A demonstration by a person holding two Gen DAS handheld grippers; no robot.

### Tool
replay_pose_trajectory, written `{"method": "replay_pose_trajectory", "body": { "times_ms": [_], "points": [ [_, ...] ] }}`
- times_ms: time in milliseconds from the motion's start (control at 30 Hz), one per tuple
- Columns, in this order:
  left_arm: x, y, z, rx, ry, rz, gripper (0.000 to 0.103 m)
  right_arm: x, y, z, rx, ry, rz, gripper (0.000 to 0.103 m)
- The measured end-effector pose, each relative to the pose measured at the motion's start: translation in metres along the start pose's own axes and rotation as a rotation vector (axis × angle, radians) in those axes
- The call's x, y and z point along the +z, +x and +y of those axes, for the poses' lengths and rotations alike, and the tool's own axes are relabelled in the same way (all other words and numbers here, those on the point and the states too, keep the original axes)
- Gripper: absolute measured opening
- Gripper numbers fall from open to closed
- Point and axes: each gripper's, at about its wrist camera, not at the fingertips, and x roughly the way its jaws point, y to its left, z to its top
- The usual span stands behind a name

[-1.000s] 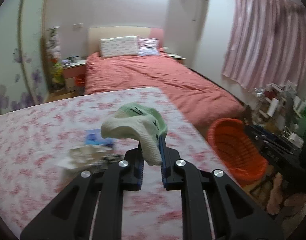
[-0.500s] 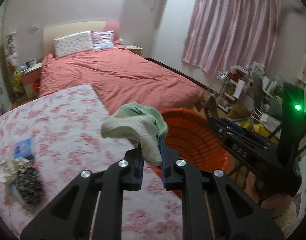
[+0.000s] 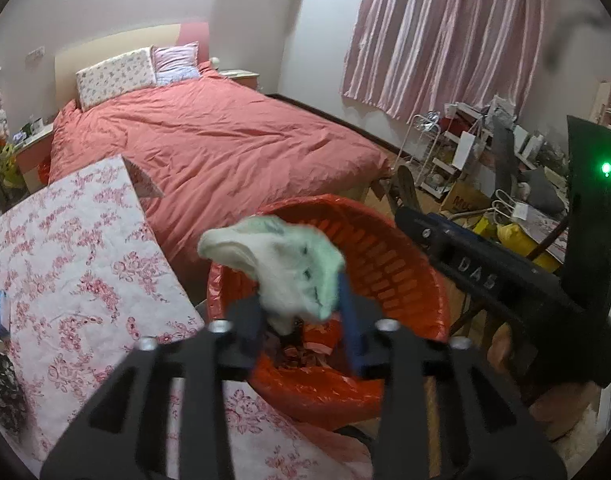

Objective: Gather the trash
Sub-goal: 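Carry the cloth and comb over the orange basket and open both tools, then return to the bed and grasp the black floral cloth with the right tool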

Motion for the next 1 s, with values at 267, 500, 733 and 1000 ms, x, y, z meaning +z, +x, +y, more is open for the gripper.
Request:
{"method": "replay_pose_trajectory", "body": {
  "times_ms": [267,500,733,1000],
  "points": [
    [-0.012,0.000,0.029,0.069,-0.026,0.024,0.059,-0.007,0.000,-0.004,-0.021,-0.001,0.025,0.057],
    [-0.037,-0.030,0.062,0.180,-0.040,0.025,0.064,-0.009,-0.005,0.014,-0.022,-0.054,0.040,0.057],
    [-0.065,-0.074,0.119,0.290,-0.128,0.015,0.065,-0.025,-0.006,0.052,0.010,-0.133,0.081,0.057],
    [-0.102,-0.135,0.192,0.434,-0.248,-0.027,0.069,-0.058,-0.007,0.122,0.094,-0.273,0.141,0.057]
  ]
}}
